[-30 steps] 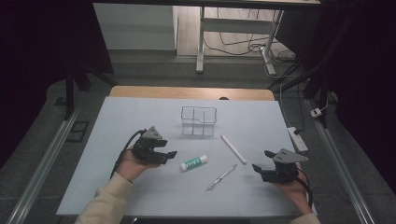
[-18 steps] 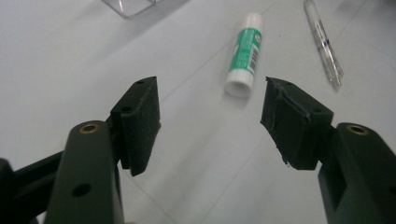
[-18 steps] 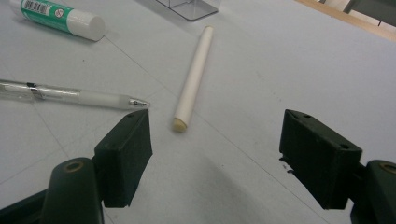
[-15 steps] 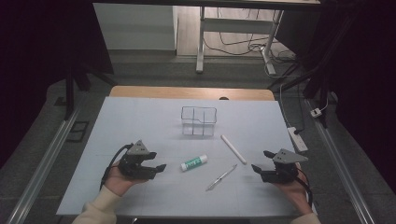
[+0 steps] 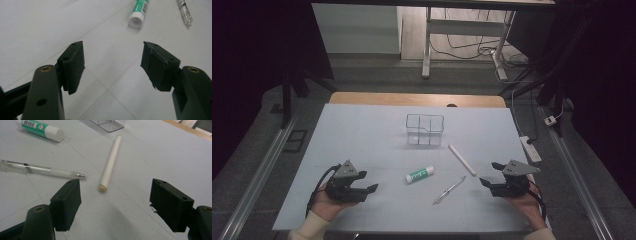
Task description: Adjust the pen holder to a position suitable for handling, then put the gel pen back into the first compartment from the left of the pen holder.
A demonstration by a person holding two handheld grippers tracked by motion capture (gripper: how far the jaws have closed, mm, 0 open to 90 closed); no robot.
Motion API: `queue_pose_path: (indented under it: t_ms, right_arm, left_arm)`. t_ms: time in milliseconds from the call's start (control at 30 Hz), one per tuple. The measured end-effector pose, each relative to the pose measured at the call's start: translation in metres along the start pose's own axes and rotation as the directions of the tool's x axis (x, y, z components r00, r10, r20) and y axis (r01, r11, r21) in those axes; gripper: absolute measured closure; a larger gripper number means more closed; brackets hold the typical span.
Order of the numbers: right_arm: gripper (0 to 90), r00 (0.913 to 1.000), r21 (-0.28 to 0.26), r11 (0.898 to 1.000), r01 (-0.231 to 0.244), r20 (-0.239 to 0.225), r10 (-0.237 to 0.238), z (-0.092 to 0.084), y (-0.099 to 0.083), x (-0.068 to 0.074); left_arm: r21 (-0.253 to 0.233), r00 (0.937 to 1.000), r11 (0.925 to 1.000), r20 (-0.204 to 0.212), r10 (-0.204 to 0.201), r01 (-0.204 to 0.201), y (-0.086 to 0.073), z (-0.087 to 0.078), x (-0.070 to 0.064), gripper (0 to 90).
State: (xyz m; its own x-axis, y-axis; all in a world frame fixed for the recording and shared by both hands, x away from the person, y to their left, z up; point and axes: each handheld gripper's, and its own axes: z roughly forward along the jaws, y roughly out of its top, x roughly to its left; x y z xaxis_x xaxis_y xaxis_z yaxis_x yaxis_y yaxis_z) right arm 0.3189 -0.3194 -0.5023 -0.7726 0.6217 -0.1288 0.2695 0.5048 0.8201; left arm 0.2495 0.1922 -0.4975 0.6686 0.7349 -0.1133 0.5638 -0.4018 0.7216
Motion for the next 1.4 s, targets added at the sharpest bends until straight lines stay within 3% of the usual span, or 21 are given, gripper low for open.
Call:
queue_pose_path:
  t_ms: [233, 400, 500, 600, 733, 933, 1067, 1233, 1333, 1400]
  right_arm:
    - [24.1, 0.9997, -0.002, 1.000, 0.017, -0.016, -0.017, 0.000, 0.003, 0.002]
    - [27.4, 0.9979, 0.034, 0.998, 0.043, -0.049, -0.042, -0.001, 0.015, 0.005]
    - [28.0, 0.9930, 0.045, 0.996, 0.081, -0.089, -0.077, 0.001, 0.027, 0.008]
    - [27.9, 0.9902, 0.051, 0.994, 0.101, -0.102, -0.096, 0.003, 0.032, 0.010]
    - [28.0, 0.9805, 0.073, 0.987, 0.145, -0.144, -0.134, 0.007, 0.040, 0.015]
    - [26.1, 0.9540, 0.101, 0.966, 0.240, -0.209, -0.215, 0.020, 0.055, 0.023]
    - [26.2, 0.9300, 0.135, 0.945, 0.299, -0.262, -0.257, 0.028, 0.062, 0.026]
    - [27.1, 0.9029, 0.164, 0.924, 0.346, -0.326, -0.280, 0.040, 0.069, 0.030]
    - [29.4, 0.8823, 0.169, 0.913, 0.370, -0.372, -0.289, 0.045, 0.073, 0.034]
    - [29.3, 0.8772, 0.182, 0.908, 0.378, -0.384, -0.288, 0.049, 0.075, 0.034]
  left_arm:
    - [0.001, 1.0000, 1.0000, -0.008, -0.004, 0.004, -0.003, -0.002, 0.002, 34.6]
    - [-0.002, 0.9998, 0.9999, -0.011, -0.016, 0.016, -0.006, -0.003, 0.005, 34.6]
    - [-0.002, 0.9997, 0.9998, -0.011, -0.021, 0.021, -0.007, -0.004, 0.006, 34.5]
    - [-0.004, 0.9997, 0.9997, -0.011, -0.024, 0.024, -0.008, -0.005, 0.007, 34.5]
    - [0.001, 0.9996, 0.9997, -0.009, -0.025, 0.025, -0.008, -0.004, 0.008, 34.6]
    - [0.012, 0.9997, 0.9997, -0.006, -0.022, 0.022, -0.008, -0.002, 0.008, 34.4]
    - [0.013, 0.9998, 0.9997, -0.004, -0.019, 0.019, -0.008, -0.001, 0.007, 34.4]
    - [0.020, 1.0000, 0.9998, 0.000, -0.007, 0.007, -0.008, 0.001, 0.007, 34.3]
    - [0.020, 0.9999, 0.9997, -0.001, -0.011, 0.011, -0.008, 0.000, 0.007, 34.2]
    - [0.019, 0.9999, 0.9997, -0.002, -0.012, 0.012, -0.008, 0.000, 0.008, 34.2]
